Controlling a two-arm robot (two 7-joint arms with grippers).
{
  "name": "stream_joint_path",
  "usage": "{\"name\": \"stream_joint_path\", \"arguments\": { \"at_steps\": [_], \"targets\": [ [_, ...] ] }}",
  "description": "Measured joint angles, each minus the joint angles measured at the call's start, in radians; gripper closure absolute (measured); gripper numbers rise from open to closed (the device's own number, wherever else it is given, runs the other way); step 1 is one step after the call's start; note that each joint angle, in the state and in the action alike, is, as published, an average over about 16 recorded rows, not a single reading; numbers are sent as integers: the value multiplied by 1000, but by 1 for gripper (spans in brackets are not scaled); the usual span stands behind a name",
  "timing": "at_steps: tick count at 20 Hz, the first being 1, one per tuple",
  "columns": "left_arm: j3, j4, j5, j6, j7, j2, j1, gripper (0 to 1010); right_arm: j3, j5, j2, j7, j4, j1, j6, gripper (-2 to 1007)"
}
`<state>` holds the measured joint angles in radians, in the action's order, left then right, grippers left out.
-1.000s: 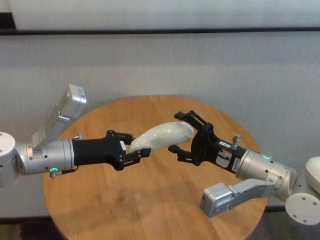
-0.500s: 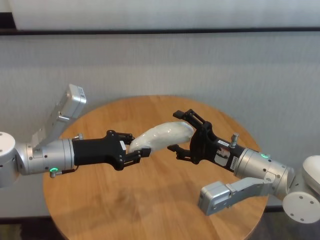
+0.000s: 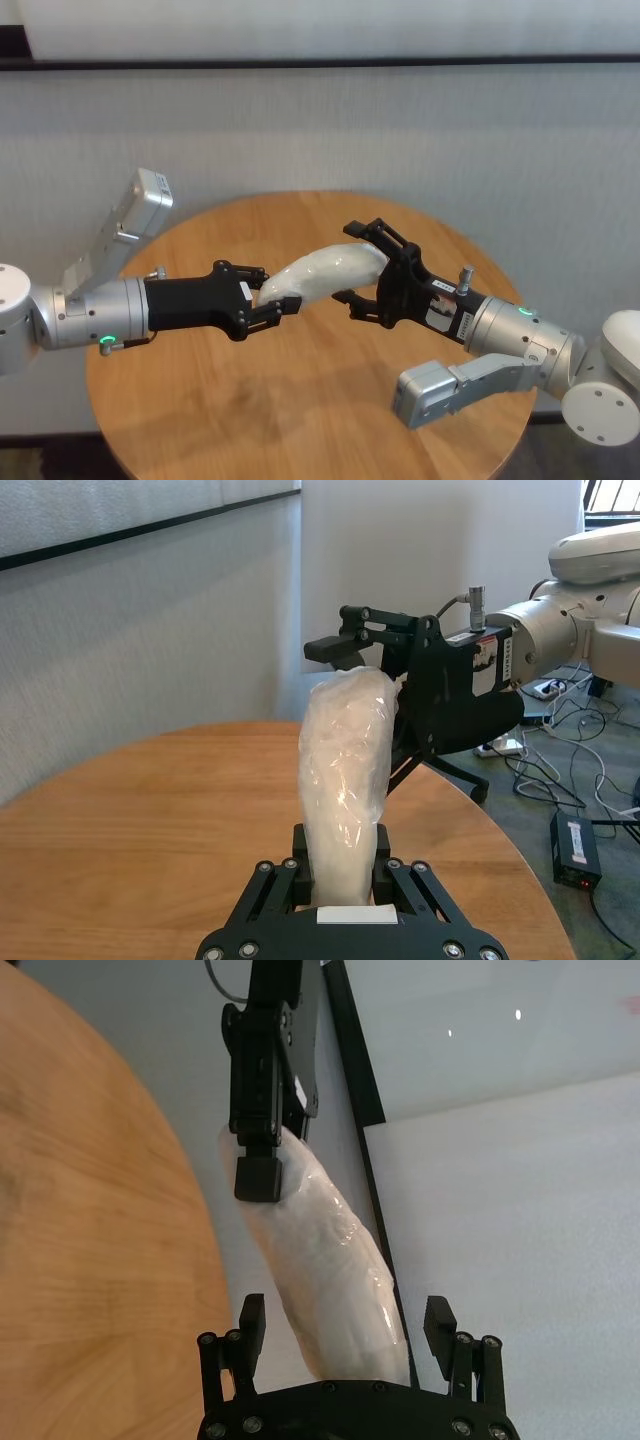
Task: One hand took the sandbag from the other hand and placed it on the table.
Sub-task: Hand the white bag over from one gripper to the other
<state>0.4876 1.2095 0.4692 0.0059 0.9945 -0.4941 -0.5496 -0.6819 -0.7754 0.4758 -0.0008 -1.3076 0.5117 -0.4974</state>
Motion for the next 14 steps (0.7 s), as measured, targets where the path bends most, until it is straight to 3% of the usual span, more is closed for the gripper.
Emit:
{"name": "stream_joint_path", "arguments": {
  "at_steps": [14],
  "targets": [
    [0, 0, 0, 0, 0, 0, 0, 667, 0, 6, 0, 2, -4, -2, 2, 13]
  ]
}}
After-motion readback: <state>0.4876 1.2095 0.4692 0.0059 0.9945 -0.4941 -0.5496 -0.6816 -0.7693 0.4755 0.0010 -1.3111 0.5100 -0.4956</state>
